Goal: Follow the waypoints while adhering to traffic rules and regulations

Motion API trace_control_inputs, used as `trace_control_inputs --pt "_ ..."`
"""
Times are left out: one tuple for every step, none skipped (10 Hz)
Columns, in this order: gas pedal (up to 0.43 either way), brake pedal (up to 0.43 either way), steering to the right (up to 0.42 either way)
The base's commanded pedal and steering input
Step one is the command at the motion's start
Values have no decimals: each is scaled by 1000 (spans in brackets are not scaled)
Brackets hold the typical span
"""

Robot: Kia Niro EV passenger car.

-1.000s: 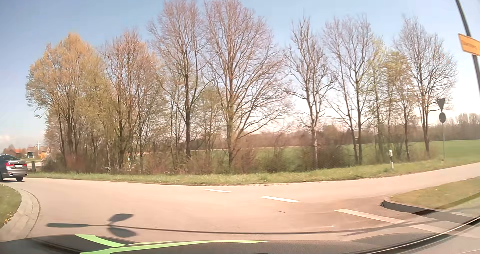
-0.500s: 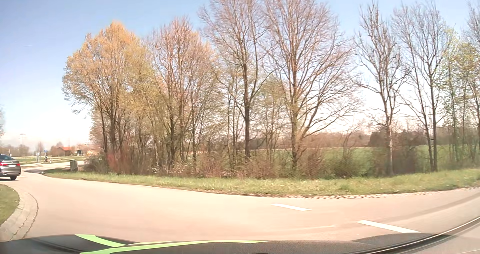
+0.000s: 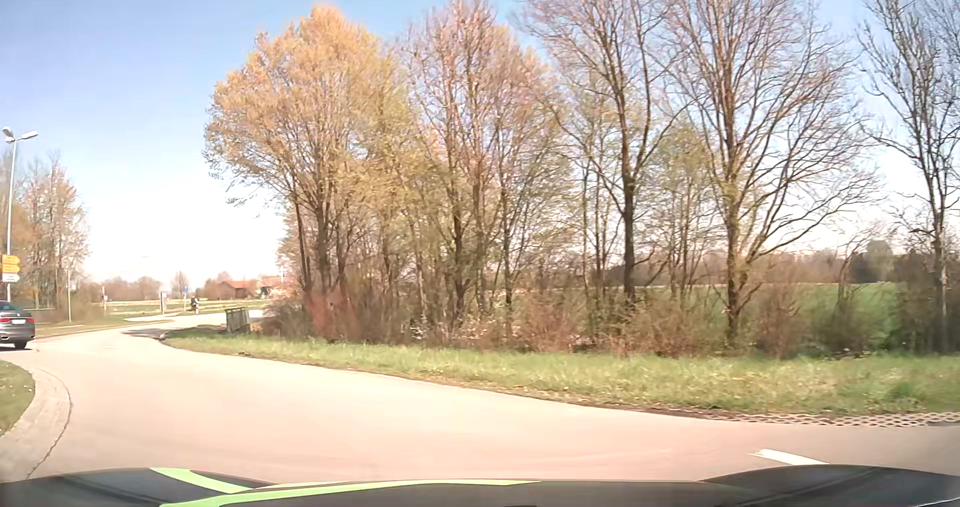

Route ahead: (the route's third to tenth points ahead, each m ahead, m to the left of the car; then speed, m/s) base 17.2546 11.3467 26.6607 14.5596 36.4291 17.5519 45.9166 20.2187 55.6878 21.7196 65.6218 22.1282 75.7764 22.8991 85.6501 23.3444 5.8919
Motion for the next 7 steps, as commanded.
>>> trace_control_inputs --pt "98 0 -293" --pt "98 0 -292" --pt "98 0 -292" --pt "98 0 -292" --pt "98 0 -292" --pt "98 0 -292" --pt "98 0 -292"
